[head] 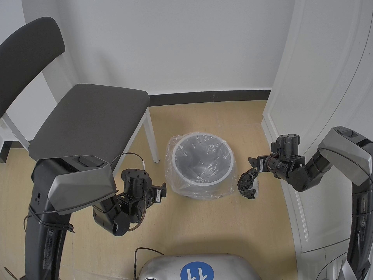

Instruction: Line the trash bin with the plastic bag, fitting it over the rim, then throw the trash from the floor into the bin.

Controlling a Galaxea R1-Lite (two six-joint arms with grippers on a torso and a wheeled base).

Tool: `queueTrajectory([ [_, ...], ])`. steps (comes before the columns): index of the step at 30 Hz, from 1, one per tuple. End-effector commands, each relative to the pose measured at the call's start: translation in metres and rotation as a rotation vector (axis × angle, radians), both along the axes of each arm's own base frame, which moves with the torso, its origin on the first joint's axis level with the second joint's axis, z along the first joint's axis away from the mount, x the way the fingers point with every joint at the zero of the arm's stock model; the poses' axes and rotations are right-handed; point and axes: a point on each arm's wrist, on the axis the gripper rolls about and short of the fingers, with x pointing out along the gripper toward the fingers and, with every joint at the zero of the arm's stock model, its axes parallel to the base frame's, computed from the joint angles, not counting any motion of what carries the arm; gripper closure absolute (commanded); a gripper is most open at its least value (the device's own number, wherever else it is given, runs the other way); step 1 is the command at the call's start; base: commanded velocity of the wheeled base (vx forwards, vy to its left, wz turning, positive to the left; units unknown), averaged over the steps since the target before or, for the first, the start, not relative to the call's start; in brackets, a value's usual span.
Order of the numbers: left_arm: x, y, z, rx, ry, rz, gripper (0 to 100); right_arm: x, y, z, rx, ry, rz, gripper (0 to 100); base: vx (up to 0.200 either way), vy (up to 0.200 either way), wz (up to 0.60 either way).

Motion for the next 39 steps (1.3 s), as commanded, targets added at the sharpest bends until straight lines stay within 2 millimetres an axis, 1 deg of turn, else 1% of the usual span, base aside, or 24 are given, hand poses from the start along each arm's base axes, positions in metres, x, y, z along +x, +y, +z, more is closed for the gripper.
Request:
queueTrajectory([
  [1, -0.043, -0.009, 0.049, -0.065, -0.086, -0.071, 0, -0.029, -0.009, 0.012, 0.040, 0.015, -0.039, 0, 0.000, 0.000, 0.00],
  [5, -0.063, -0.015, 0.051, -0.079, -0.102, -0.114, 0, -0.040, -0.019, 0.000, 0.062, 0.070, -0.076, 0, 0.000, 0.000, 0.00],
  [6, -0.070, -0.017, 0.051, -0.083, -0.107, -0.129, 0, -0.044, -0.022, -0.003, 0.069, 0.088, -0.088, 0, 0.000, 0.000, 0.00],
  [8, -0.078, -0.019, 0.051, -0.087, -0.128, -0.149, 0, -0.053, -0.024, -0.007, 0.079, 0.113, -0.098, 0, 0.000, 0.000, 0.00],
  [12, -0.081, -0.021, 0.056, -0.106, -0.162, -0.157, 0, -0.061, -0.025, -0.010, 0.083, 0.106, -0.096, 0, 0.000, 0.000, 0.00],
  [13, -0.084, -0.021, 0.067, -0.122, -0.186, -0.162, 0, -0.070, -0.024, -0.009, 0.088, 0.050, -0.082, 0, 0.000, 0.000, 0.00],
  [14, -0.085, -0.020, 0.071, -0.126, -0.193, -0.162, 0, -0.074, -0.023, -0.010, 0.091, 0.024, -0.074, 0, 0.000, 0.000, 0.00],
  [15, -0.085, -0.020, 0.071, -0.126, -0.193, -0.162, 0, -0.074, -0.023, -0.010, 0.091, 0.024, -0.074, 0, 0.000, 0.000, 0.00],
  [17, -0.088, -0.017, 0.078, -0.132, -0.202, -0.160, 0, -0.077, -0.024, -0.008, 0.077, -0.021, -0.062, 0, 0.000, 0.000, 0.00],
  [20, -0.091, -0.015, 0.084, -0.135, -0.208, -0.158, 0, -0.077, -0.024, -0.007, 0.077, -0.033, -0.062, 0, 0.000, 0.000, 0.00],
  [25, -0.098, -0.014, 0.091, -0.131, -0.198, -0.170, 0, -0.069, -0.023, -0.010, 0.078, -0.029, -0.065, 0, 0.000, 0.000, 0.00],
  [27, -0.100, -0.013, 0.099, -0.132, -0.194, -0.168, 0, -0.061, -0.022, -0.015, 0.073, 0.022, -0.071, 0, 0.000, 0.000, 0.00],
  [30, -0.101, -0.010, 0.111, -0.142, -0.203, -0.162, 0, -0.052, -0.019, -0.016, 0.113, 0.083, -0.098, 0, 0.000, 0.000, 0.00],
  [31, -0.101, -0.010, 0.111, -0.142, -0.203, -0.162, 0, -0.052, -0.019, -0.016, 0.113, 0.083, -0.098, 0, 0.000, 0.000, 0.00],
  [33, -0.102, -0.008, 0.129, -0.164, -0.240, -0.159, 0, -0.033, -0.015, -0.018, 0.188, 0.138, -0.145, 0, 0.000, 0.000, 0.00],
  [35, -0.102, -0.007, 0.137, -0.176, -0.260, -0.157, 0, -0.023, -0.013, -0.020, 0.215, 0.160, -0.164, 0, 0.000, 0.000, 0.00],
  [36, -0.104, -0.006, 0.147, -0.192, -0.286, -0.157, 0, -0.013, -0.011, -0.022, 0.251, 0.183, -0.190, 0, 0.000, 0.000, 0.00],
  [39, -0.112, 0.000, 0.169, -0.220, -0.335, -0.156, 0, 0.009, -0.009, -0.026, 0.324, 0.215, -0.245, 0, 0.000, 0.000, 0.00],
])
